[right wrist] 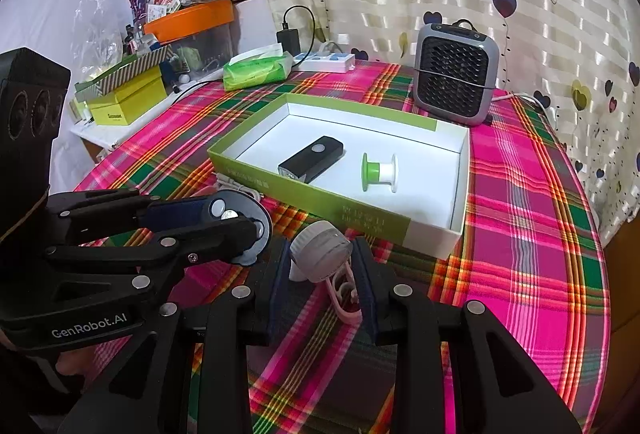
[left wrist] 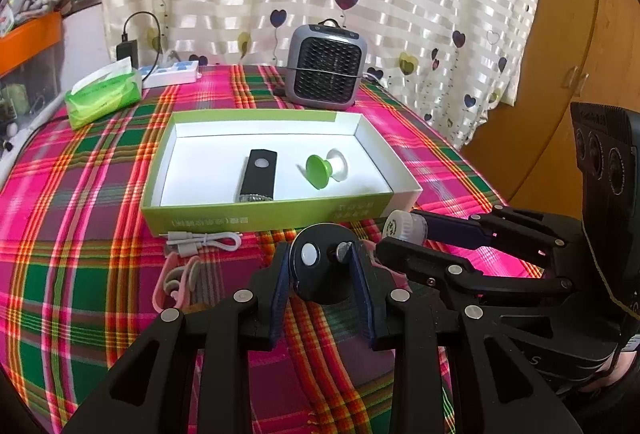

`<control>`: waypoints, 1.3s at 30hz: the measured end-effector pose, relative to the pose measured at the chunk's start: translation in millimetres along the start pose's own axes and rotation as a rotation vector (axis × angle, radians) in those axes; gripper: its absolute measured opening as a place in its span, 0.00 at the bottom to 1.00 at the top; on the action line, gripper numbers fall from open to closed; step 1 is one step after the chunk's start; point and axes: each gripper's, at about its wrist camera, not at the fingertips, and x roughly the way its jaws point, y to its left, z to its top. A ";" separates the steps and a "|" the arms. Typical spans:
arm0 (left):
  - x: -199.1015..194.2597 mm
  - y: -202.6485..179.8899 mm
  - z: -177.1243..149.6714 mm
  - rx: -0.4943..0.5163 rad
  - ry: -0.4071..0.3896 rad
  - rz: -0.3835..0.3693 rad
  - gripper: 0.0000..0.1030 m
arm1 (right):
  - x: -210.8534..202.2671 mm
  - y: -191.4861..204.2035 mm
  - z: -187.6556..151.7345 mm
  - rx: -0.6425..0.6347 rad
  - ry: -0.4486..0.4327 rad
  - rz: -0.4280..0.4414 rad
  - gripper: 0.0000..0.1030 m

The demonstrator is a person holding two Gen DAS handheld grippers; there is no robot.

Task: Organize objects
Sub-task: 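Grasp the white round cap with the right tool, then carry the black disc with the left tool while the right tool carries the white cap into the box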

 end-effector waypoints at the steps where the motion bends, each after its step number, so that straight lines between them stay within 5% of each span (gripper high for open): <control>1: 0.3 0.1 1.0 0.001 0.000 0.002 0.27 | 0.7 -0.1 0.9 -0.001 0.000 0.000 0.32; 39: 21.6 21.0 40.1 -0.001 -0.012 0.069 0.27 | 35.6 -8.2 41.7 -0.032 -0.007 -0.021 0.32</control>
